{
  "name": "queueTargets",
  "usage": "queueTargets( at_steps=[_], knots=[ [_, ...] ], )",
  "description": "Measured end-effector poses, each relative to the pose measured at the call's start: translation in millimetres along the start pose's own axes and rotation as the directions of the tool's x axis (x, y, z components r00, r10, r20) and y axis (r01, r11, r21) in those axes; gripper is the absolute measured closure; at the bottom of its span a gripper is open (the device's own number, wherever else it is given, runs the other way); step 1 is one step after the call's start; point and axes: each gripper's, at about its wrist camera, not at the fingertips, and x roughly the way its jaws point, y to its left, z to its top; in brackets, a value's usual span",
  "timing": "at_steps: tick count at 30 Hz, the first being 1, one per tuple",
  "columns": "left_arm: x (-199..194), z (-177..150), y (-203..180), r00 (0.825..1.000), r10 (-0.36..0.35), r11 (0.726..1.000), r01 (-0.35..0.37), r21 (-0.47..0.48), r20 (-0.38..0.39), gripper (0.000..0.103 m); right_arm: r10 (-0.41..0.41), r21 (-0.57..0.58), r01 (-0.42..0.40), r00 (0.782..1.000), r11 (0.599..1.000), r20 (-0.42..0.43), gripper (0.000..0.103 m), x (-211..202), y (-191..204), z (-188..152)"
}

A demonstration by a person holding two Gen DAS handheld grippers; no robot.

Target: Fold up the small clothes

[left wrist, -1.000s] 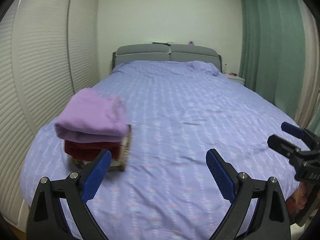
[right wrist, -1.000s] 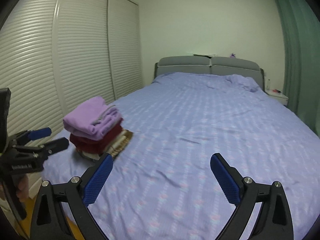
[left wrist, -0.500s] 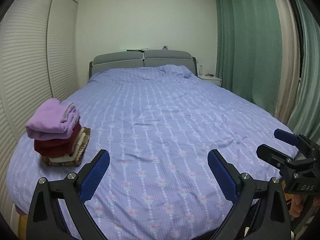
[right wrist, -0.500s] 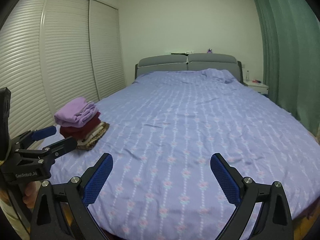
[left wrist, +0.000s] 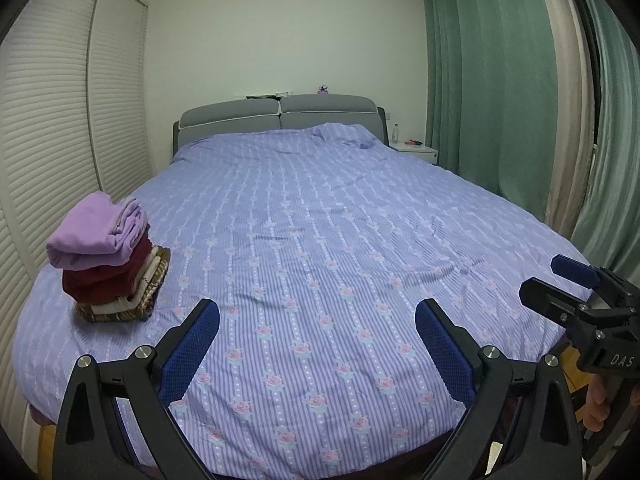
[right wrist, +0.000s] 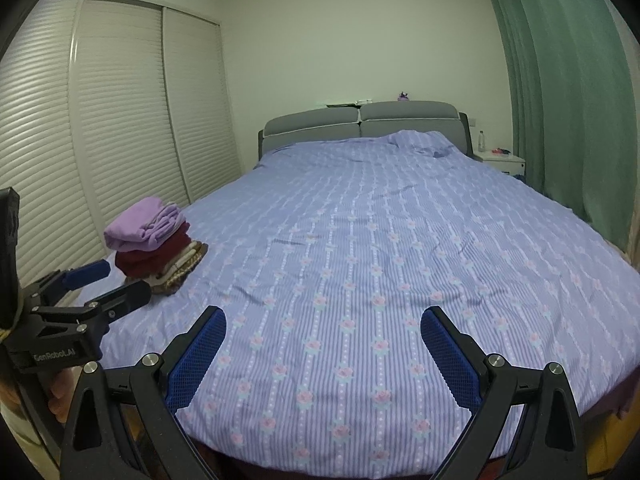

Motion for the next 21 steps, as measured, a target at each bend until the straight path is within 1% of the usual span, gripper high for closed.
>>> queueTargets(
  at_steps=[18, 21],
  knots=[
    [-4.3, -1.6, -3.6, 1.0, -0.019, 1.0, 0.019, -0.015, -0.001, 0.003, -0.003, 0.015, 0.003, 1.0, 1.0, -0.002, 0.005, -2.5, -3.0, -1.9],
    [-6.4, -1.7, -5.4, 1.0, -0.019, 1.0, 0.019, -0.013, 0.006, 0.0, -0.003, 0.017, 0.003, 1.0, 1.0, -0.001, 0.005, -2.8, -2.4, -2.1]
  ],
)
